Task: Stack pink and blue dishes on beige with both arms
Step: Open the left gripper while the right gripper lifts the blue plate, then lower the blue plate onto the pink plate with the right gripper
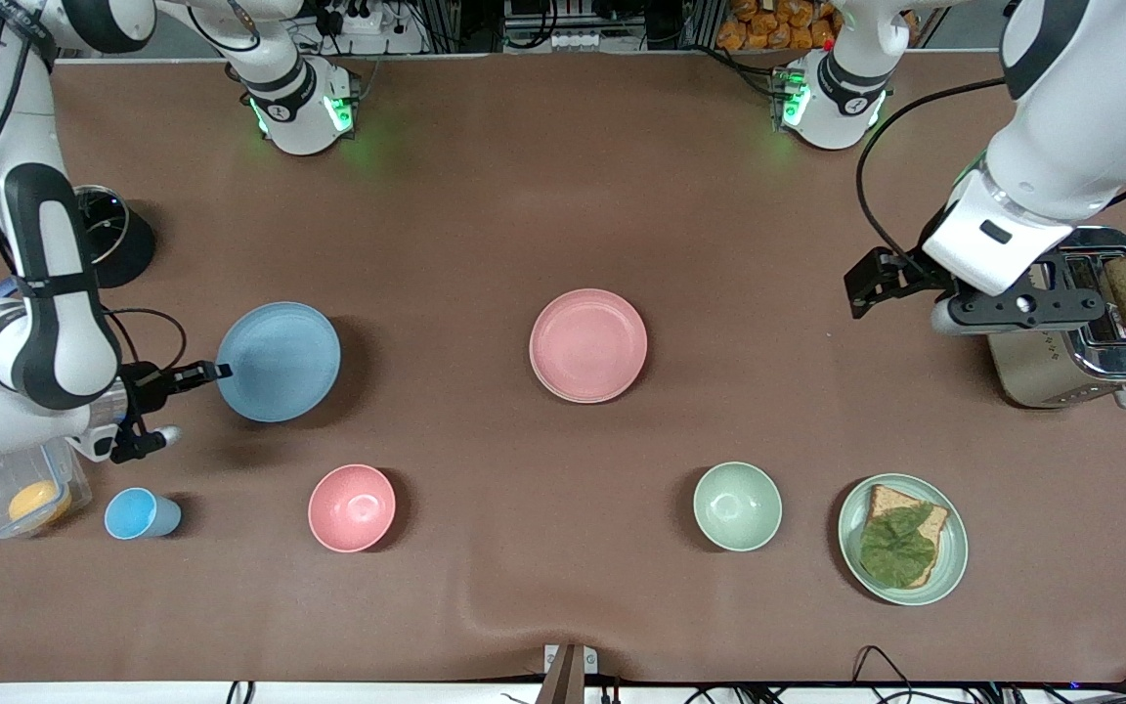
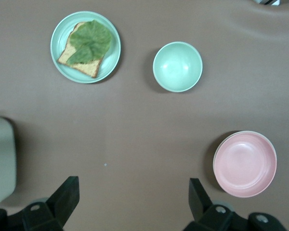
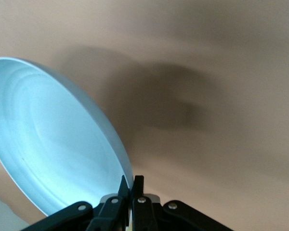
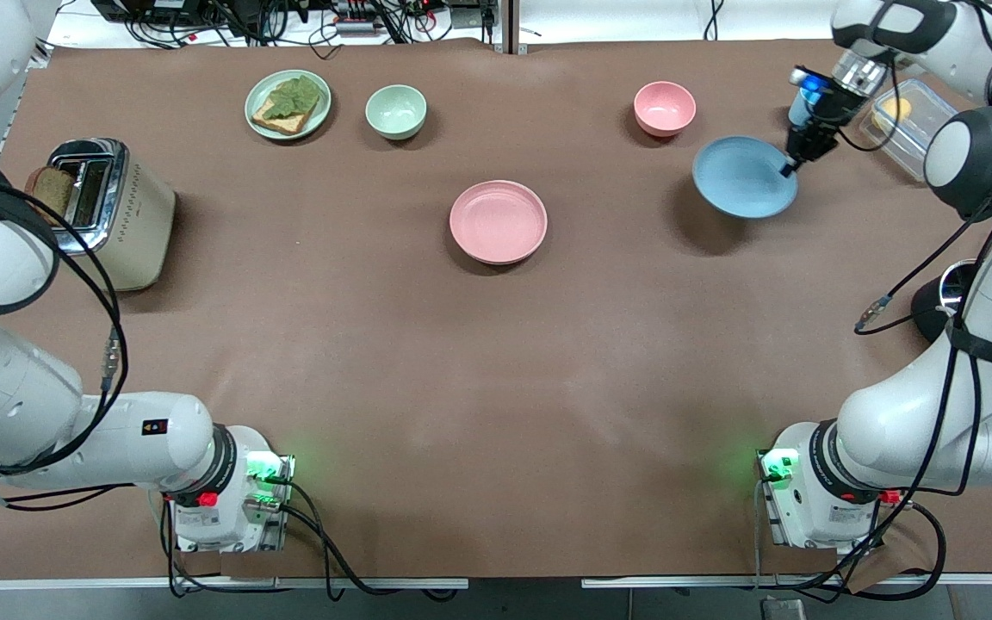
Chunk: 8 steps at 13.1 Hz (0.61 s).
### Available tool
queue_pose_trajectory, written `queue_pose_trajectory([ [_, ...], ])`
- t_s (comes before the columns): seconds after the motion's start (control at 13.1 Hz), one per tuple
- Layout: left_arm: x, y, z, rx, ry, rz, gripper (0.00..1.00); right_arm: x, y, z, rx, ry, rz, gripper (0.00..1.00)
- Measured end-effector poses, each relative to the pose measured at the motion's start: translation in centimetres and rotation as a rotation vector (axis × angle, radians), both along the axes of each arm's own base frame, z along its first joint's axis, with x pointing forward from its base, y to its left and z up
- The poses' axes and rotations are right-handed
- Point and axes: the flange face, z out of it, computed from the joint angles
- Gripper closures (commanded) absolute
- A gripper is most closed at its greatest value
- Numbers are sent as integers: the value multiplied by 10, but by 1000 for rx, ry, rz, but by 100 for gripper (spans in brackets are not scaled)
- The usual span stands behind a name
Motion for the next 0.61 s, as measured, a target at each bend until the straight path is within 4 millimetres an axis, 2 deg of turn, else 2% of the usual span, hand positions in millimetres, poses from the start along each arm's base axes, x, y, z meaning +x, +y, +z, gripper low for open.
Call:
queue_pose_trajectory([
  [0.15, 2, 12, 3, 6, 12, 18, 0, 5, 75, 23, -44, 13, -14, 100],
  [0.3, 4, 19, 8, 5, 4, 29, 0, -1, 150, 37, -19, 31, -32, 100],
  [0.38, 3, 23, 13, 5, 1, 35, 0, -6, 178, 35, 12, 41, -39, 100],
  [0.61, -1, 49, 29, 22, -3, 56, 0, -21, 238, 10, 44, 24, -117, 100],
])
